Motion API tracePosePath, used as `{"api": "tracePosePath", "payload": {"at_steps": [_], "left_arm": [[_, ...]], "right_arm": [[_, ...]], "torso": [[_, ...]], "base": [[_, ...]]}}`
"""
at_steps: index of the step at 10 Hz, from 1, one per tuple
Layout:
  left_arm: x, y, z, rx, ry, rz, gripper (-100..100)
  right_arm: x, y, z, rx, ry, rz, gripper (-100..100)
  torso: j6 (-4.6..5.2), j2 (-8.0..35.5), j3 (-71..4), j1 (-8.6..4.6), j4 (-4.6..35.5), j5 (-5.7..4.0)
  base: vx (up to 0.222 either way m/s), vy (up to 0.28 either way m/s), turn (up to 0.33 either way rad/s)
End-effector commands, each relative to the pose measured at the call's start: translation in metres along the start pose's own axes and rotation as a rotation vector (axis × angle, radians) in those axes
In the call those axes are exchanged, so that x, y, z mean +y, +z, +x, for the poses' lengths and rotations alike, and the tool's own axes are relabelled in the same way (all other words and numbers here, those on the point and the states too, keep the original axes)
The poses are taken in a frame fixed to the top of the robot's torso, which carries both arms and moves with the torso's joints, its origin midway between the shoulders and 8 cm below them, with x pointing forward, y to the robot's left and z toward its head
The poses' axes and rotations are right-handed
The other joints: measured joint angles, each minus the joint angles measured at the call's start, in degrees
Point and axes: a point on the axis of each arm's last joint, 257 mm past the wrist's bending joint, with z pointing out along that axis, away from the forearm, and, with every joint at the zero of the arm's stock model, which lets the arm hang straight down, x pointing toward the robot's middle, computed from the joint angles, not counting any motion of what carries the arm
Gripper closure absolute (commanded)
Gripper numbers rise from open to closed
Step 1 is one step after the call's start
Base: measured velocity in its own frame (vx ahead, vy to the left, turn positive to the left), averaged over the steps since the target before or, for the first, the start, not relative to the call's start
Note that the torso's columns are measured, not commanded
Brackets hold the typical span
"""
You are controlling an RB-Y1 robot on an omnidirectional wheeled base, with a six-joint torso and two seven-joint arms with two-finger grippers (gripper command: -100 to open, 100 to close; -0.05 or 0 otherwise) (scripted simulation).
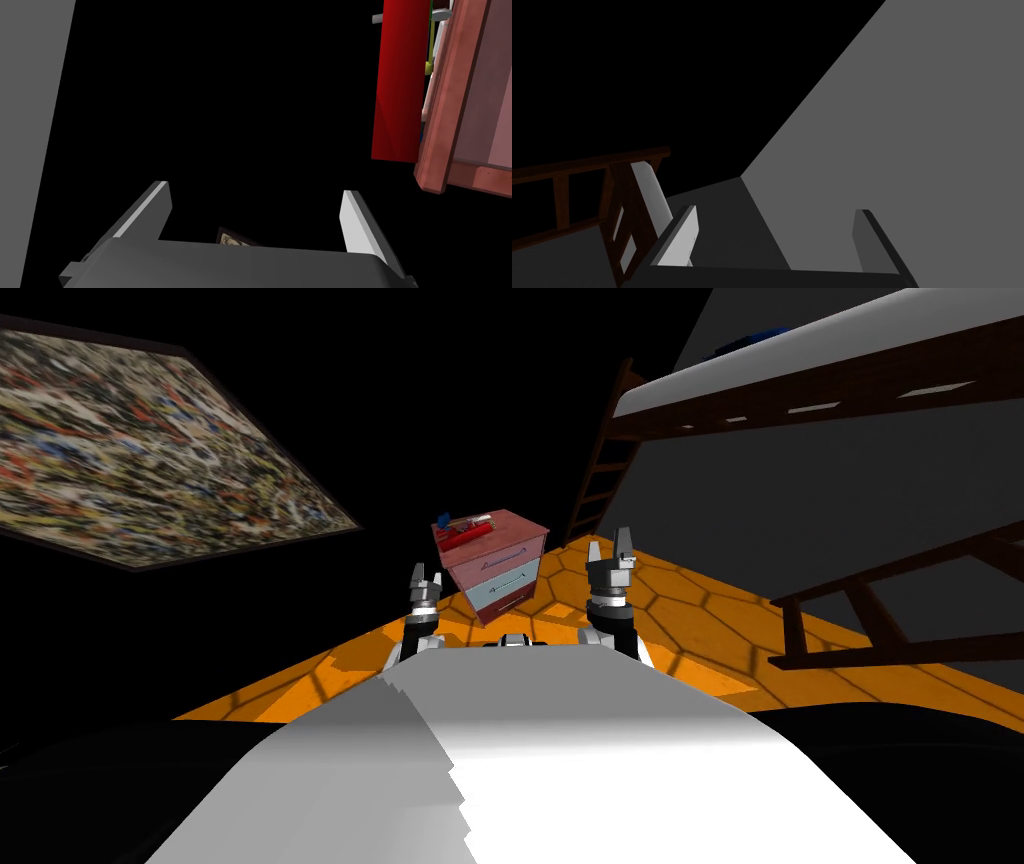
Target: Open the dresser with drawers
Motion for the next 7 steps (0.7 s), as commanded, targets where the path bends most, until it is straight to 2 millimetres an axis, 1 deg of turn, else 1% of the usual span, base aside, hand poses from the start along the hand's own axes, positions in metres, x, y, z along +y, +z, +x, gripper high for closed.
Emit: {"api": "tracePosePath", "payload": {"at_steps": [1, 7], "left_arm": [[0.018, -0.007, -0.013, -0.023, -0.001, -0.028, -100], [0.058, -0.026, -0.044, -0.084, -0.006, -0.095, -100]], "right_arm": [[0.0, 0.0, 0.0, 0.0, 0.0, 0.0, 0], [0.0, 0.0, 0.0, 0.0, 0.0, 0.0, 0]], "torso": [[0.0, 0.02, 0.01, 0.03, 0.01, 0.01], [-0.01, -0.01, -0.01, 0.15, 0.0, 0.04]], "base": [[0.102, -0.151, 0.054], [0.124, -0.139, 0.066]]}}
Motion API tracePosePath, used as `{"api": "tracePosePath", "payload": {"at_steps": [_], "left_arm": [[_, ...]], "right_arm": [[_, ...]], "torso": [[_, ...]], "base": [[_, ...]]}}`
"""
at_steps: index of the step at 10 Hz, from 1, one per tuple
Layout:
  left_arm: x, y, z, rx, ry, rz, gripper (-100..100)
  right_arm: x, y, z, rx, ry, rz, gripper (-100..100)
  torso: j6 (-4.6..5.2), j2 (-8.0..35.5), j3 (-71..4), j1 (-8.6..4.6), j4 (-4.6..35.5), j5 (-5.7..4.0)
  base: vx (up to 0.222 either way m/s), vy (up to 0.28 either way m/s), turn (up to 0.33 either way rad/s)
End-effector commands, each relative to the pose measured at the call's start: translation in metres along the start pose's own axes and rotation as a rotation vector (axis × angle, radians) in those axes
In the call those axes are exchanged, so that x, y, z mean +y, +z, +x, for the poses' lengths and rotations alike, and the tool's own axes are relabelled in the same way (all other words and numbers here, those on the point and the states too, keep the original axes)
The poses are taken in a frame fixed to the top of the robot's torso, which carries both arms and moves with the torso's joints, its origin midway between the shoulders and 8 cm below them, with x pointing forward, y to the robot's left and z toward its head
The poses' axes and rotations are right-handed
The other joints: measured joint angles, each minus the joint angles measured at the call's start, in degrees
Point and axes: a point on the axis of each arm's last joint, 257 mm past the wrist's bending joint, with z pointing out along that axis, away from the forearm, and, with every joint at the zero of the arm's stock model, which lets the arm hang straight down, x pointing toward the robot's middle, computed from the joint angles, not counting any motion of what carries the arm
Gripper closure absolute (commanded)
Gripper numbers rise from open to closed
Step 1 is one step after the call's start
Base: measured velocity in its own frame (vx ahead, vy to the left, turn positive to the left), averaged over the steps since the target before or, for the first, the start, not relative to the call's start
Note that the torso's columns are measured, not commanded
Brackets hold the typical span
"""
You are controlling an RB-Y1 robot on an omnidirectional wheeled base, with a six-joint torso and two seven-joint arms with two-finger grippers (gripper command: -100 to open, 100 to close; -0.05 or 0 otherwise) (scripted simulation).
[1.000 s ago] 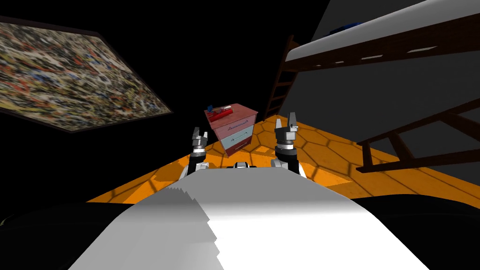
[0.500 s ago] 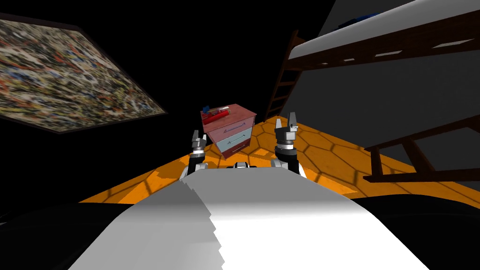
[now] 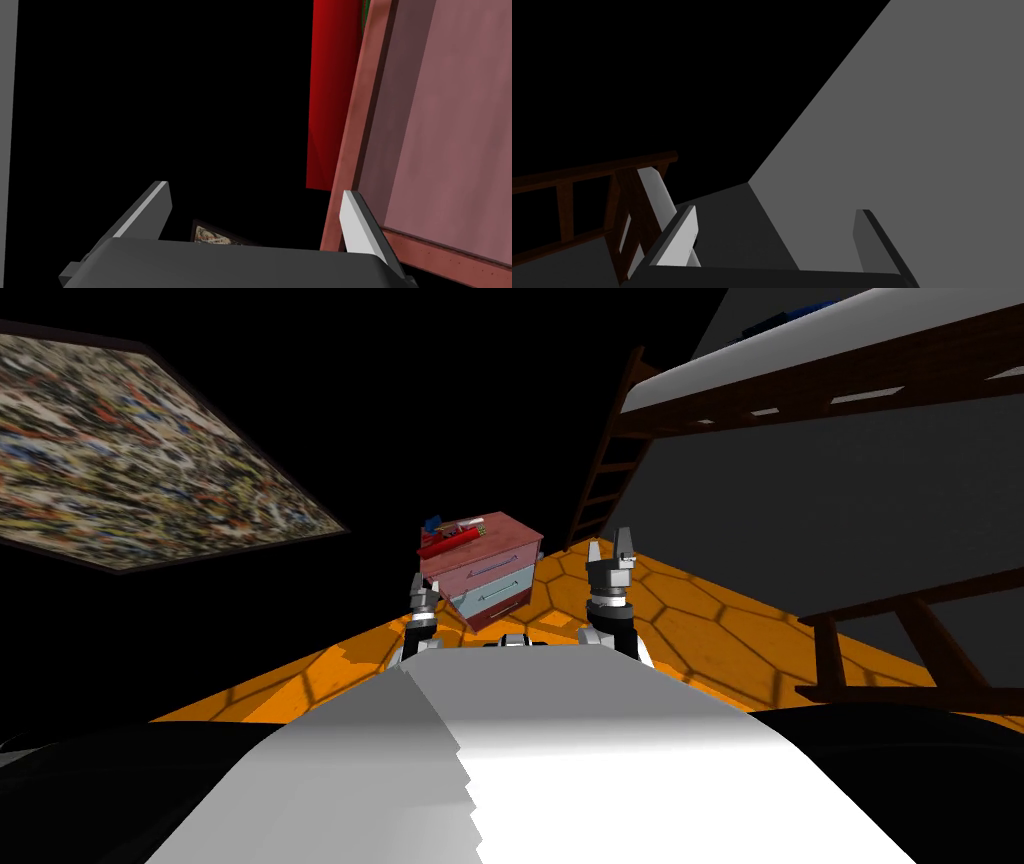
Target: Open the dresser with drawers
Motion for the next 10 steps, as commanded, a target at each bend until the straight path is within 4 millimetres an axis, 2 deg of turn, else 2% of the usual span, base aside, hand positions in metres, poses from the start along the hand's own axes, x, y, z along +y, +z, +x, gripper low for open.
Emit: {"api": "tracePosePath", "payload": {"at_steps": [1, 8, 10], "left_arm": [[0.018, -0.007, -0.015, -0.032, -0.003, -0.031, -100], [0.071, -0.038, -0.06, -0.14, -0.021, -0.121, -100], [0.086, -0.049, -0.068, -0.178, -0.037, -0.145, -100]], "right_arm": [[0.0, 0.0, 0.0, 0.0, 0.0, 0.0, 0], [0.0, 0.0, 0.0, 0.0, 0.0, 0.0, 0], [0.0, 0.0, 0.0, 0.0, 0.0, 0.0, 0]], "torso": [[0.0, -0.06, -0.03, -0.07, -0.01, -0.01], [0.01, 0.07, 0.05, -0.19, 0.02, -0.05], [0.0, -0.05, -0.02, 0.13, -0.01, 0.04]], "base": [[0.154, -0.157, 0.066], [0.143, -0.194, 0.077], [0.149, -0.156, 0.073]]}}
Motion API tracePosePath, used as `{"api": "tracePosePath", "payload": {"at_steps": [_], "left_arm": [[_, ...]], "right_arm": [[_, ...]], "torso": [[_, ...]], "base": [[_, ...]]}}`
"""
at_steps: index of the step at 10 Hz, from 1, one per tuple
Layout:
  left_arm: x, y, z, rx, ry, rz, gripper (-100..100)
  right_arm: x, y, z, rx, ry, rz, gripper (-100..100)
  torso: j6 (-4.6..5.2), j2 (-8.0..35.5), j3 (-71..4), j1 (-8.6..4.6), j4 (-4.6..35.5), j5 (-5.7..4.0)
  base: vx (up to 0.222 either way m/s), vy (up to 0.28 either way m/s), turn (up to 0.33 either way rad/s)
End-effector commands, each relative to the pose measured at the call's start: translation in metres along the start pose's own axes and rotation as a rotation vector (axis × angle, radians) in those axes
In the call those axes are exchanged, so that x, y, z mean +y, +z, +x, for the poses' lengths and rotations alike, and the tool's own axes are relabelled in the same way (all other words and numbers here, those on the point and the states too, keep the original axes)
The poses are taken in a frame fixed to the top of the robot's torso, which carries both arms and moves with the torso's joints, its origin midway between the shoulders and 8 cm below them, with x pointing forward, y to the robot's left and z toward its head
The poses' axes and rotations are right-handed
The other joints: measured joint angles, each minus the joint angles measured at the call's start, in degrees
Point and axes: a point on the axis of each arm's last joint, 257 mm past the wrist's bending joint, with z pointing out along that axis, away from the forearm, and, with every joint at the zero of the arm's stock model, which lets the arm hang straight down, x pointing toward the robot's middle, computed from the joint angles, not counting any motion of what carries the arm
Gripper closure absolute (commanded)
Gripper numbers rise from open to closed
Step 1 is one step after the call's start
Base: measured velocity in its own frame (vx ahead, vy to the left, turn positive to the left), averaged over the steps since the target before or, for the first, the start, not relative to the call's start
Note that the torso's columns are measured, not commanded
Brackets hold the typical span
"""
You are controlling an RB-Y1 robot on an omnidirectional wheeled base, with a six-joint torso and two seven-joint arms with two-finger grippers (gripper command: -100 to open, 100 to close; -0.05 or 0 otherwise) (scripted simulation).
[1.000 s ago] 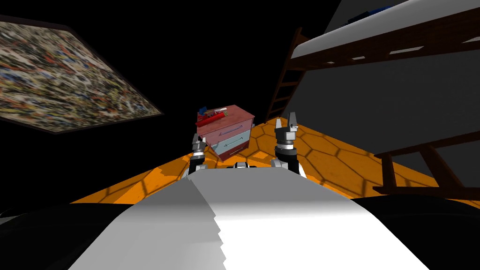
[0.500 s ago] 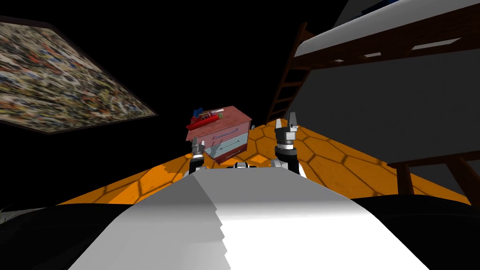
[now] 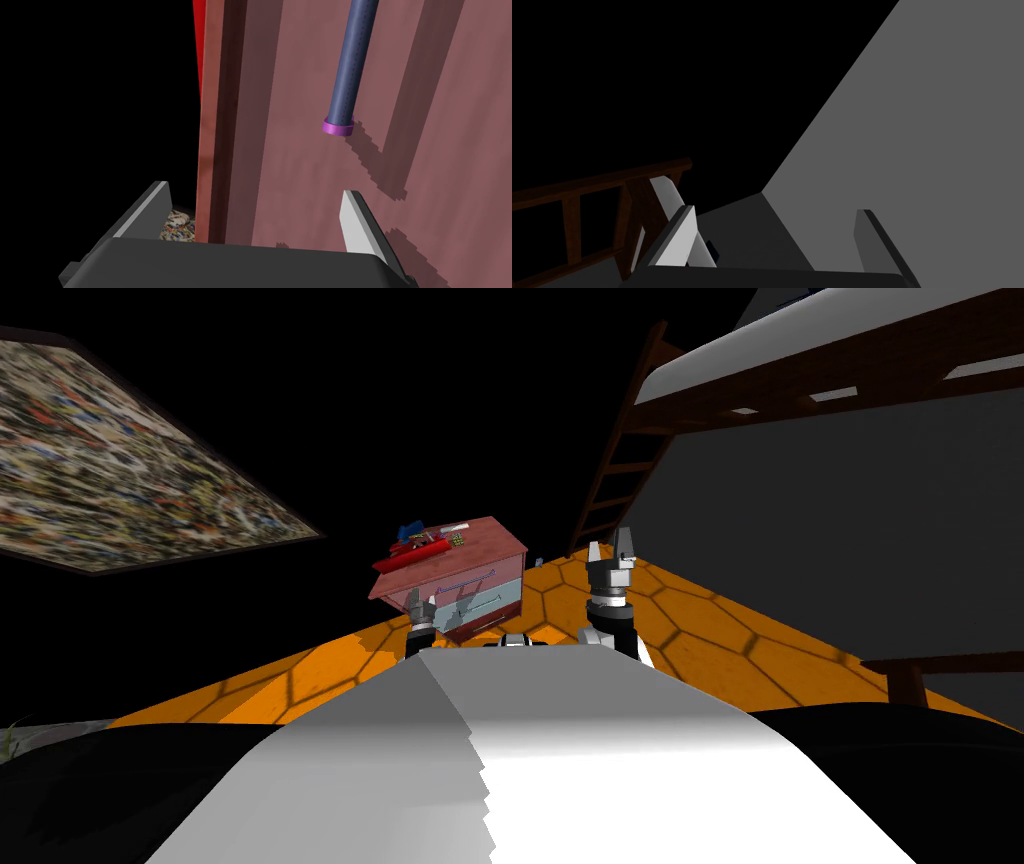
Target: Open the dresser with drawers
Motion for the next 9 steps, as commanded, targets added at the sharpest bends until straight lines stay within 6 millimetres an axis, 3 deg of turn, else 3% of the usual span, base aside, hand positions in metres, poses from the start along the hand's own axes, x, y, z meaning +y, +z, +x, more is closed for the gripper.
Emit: {"api": "tracePosePath", "payload": {"at_steps": [1, 4, 7, 8, 9], "left_arm": [[0.018, -0.01, -0.016, -0.05, -0.024, -0.029, -100], [0.042, -0.027, -0.018, -0.122, -0.082, -0.063, -100], [0.04, -0.004, -0.022, -0.098, -0.072, -0.037, -100], [0.052, -0.01, -0.025, -0.106, -0.071, -0.065, -100], [0.043, 0.007, -0.033, -0.097, -0.059, -0.031, -100]], "right_arm": [[0.0, 0.0, 0.0, 0.0, 0.0, 0.0, 0], [0.0, 0.0, 0.0, 0.0, 0.0, 0.0, 0], [0.0, 0.0, 0.0, 0.0, 0.0, 0.0, 0], [0.0, 0.0, 0.0, 0.0, 0.0, 0.0, 0], [0.0, 0.0, 0.0, 0.0, 0.0, 0.0, 0]], "torso": [[0.0, 0.01, 0.0, -0.06, 0.0, -0.01], [0.0, 0.05, 0.03, -0.23, 0.02, -0.05], [0.03, 0.41, 0.24, 0.08, 0.11, 0.03], [-0.01, 0.36, 0.23, -0.02, 0.1, 0.0], [-0.02, 0.1, 0.08, -0.1, 0.03, -0.02]], "base": [[0.108, -0.152, 0.063], [0.101, -0.141, 0.053], [-0.038, -0.042, -0.054], [-0.053, -0.01, 0.013], [-0.079, -0.033, -0.105]]}}
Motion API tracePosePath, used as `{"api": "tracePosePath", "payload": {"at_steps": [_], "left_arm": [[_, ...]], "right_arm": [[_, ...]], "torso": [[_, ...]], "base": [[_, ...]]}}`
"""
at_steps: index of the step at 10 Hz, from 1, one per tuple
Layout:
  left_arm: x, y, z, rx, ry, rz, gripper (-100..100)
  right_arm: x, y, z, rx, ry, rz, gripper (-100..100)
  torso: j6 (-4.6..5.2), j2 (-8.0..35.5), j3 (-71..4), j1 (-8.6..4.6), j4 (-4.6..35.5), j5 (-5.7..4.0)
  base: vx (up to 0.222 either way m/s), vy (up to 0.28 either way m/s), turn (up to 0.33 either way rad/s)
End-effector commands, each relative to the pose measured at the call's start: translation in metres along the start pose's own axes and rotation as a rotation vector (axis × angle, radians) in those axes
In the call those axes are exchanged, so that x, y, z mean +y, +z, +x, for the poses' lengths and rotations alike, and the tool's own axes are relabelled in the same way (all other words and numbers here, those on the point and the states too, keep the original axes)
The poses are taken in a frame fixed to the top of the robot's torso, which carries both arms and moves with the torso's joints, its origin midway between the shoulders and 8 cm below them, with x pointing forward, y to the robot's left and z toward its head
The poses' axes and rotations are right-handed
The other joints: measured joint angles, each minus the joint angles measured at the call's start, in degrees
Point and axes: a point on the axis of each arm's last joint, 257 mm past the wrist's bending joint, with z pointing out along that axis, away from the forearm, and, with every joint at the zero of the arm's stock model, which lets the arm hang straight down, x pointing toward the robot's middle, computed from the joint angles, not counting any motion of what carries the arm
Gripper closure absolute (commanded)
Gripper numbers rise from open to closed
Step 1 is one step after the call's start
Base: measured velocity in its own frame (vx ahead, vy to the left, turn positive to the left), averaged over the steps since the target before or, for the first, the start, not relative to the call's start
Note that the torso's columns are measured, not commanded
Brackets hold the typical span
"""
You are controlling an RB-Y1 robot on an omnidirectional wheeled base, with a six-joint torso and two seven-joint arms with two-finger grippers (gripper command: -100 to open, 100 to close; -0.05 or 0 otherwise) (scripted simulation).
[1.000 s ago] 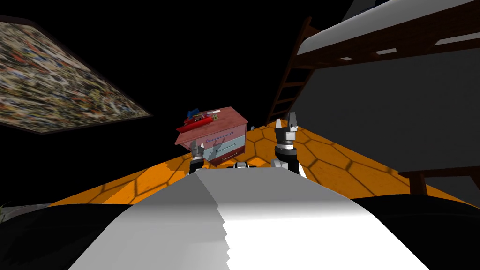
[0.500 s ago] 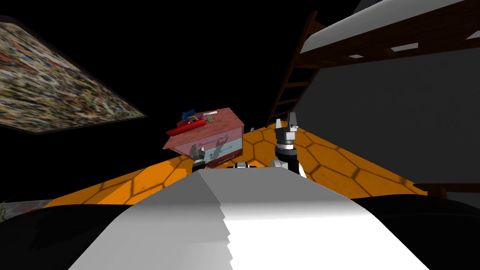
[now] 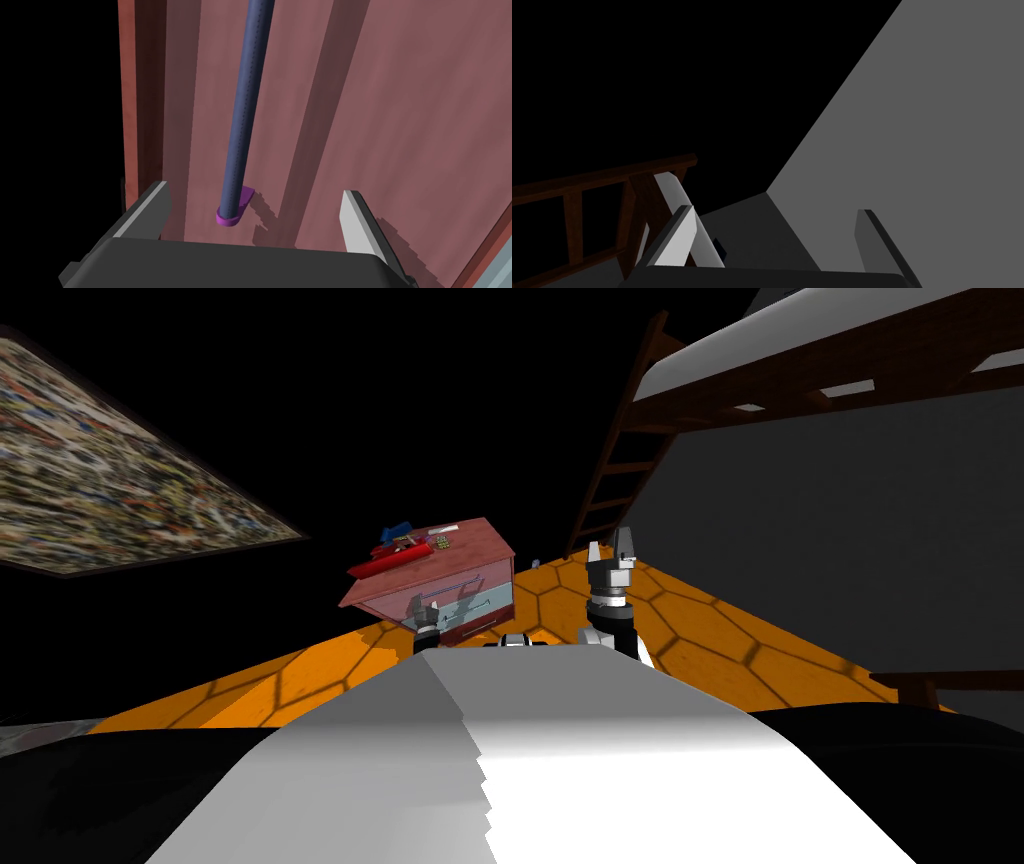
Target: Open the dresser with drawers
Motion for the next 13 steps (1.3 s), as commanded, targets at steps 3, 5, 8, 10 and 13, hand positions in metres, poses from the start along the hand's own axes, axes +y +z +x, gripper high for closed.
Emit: {"api": "tracePosePath", "payload": {"at_steps": [3, 5, 8, 10, 13], "left_arm": [[0.003, 0.036, -0.018, 0.003, 0.016, 0.018, -100], [0.022, 0.036, -0.02, -0.007, 0.012, -0.019, -100], [0.028, 0.054, -0.03, -0.016, 0.018, -0.021, -100], [0.017, 0.08, -0.035, -0.017, 0.021, 0.012, -100], [0.013, 0.094, -0.049, -0.033, 0.033, 0.021, -100]], "right_arm": [[0.0, 0.0, 0.0, 0.0, 0.0, 0.0, 0], [0.0, 0.0, 0.0, 0.0, 0.0, 0.0, 0], [0.0, 0.0, 0.0, 0.0, 0.0, 0.0, 0], [0.0, 0.0, 0.0, 0.0, 0.0, 0.0, 0], [0.0, 0.0, 0.0, 0.0, 0.0, 0.0, 0]], "torso": [[0.0, -0.2, -0.13, -0.06, -0.06, -0.02], [0.01, -0.01, -0.01, -0.11, 0.0, -0.03], [0.01, 0.0, -0.01, -0.09, 0.0, -0.03], [0.05, -0.04, -0.05, -0.11, -0.01, -0.04], [0.01, -0.2, -0.13, -0.01, -0.06, 0.0]], "base": [[-0.061, -0.027, -0.045], [-0.054, -0.024, -0.029], [-0.063, -0.023, -0.049], [-0.074, -0.034, -0.08], [-0.03, -0.019, -0.021]]}}
